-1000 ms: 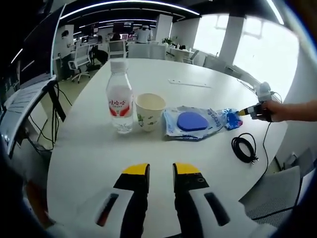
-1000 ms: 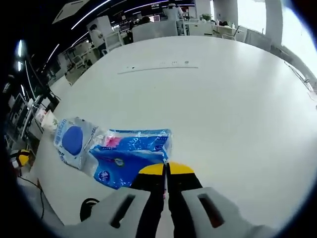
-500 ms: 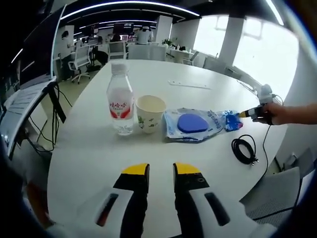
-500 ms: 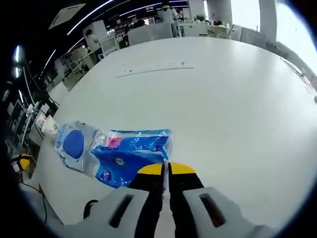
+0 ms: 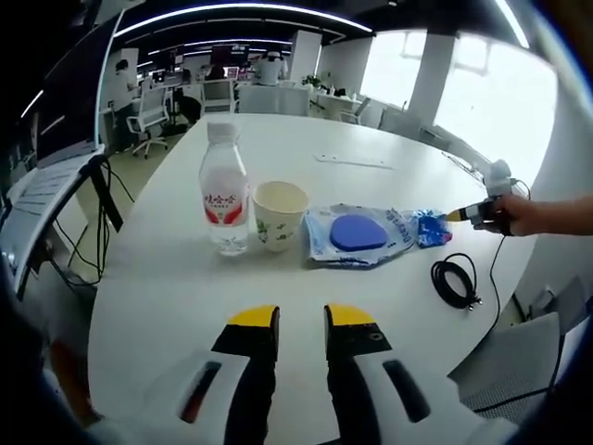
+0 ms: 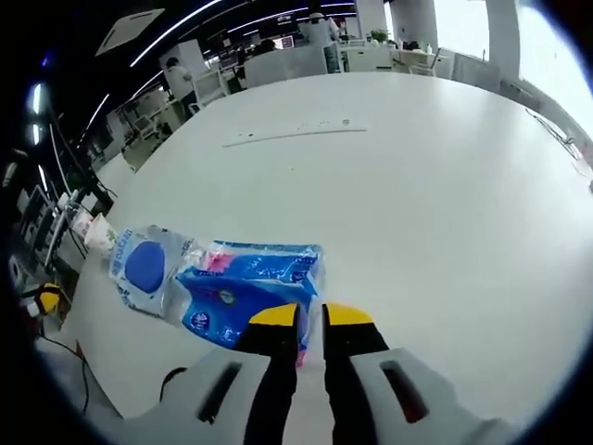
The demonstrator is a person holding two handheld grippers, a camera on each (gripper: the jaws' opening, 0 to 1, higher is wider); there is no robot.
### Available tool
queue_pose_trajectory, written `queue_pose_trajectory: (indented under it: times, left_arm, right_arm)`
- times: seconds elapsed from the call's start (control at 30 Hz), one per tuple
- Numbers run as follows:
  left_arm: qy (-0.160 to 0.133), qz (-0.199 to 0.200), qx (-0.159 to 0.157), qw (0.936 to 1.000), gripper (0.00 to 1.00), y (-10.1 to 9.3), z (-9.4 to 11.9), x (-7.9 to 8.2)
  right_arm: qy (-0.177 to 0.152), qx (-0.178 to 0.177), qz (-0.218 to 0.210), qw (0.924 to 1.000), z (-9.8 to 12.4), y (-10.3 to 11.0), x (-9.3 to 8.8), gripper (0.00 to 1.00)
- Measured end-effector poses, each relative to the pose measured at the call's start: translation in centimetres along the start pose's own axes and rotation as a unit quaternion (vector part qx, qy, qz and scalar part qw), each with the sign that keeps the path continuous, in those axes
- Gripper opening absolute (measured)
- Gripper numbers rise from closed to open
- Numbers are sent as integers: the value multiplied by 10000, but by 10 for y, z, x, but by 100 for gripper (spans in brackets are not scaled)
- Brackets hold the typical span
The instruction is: Arrange the tabletop items into an orderly group along one side of the table until the central work area is clear of visible clutter.
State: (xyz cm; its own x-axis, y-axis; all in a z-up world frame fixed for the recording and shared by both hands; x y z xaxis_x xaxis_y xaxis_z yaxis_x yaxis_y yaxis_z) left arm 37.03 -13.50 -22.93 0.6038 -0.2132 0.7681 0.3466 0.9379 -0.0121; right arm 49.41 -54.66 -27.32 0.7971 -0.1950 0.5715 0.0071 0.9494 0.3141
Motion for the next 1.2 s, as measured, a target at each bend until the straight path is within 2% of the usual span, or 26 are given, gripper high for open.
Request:
queue_pose_trajectory:
  times: [0.83, 1.2]
  left_arm:
    - [-117, -69, -50, 9999, 18, -6, 2, 10]
    - [-172, -119, -96, 9997, 20, -9, 2, 12]
  right_arm:
    - [-28, 21, -41, 10000, 1, -17, -10, 10]
    - [-94, 77, -100, 9999, 14, -18, -26, 13]
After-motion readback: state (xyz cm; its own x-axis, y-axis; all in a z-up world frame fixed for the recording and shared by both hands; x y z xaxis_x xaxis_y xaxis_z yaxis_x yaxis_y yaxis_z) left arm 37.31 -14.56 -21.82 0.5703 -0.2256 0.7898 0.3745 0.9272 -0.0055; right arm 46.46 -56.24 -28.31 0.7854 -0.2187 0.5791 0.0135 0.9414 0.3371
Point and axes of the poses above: the point that each gripper's makers call its tool centre point, and the gripper's own axes: z roughly backward along the fingers, y roughly to its left, x roughly out of its top, the point moved 2 cm from there along z, roughly backward along the fingers, and after that the axes turned 12 degrees about -z, right-handed, at the moved point
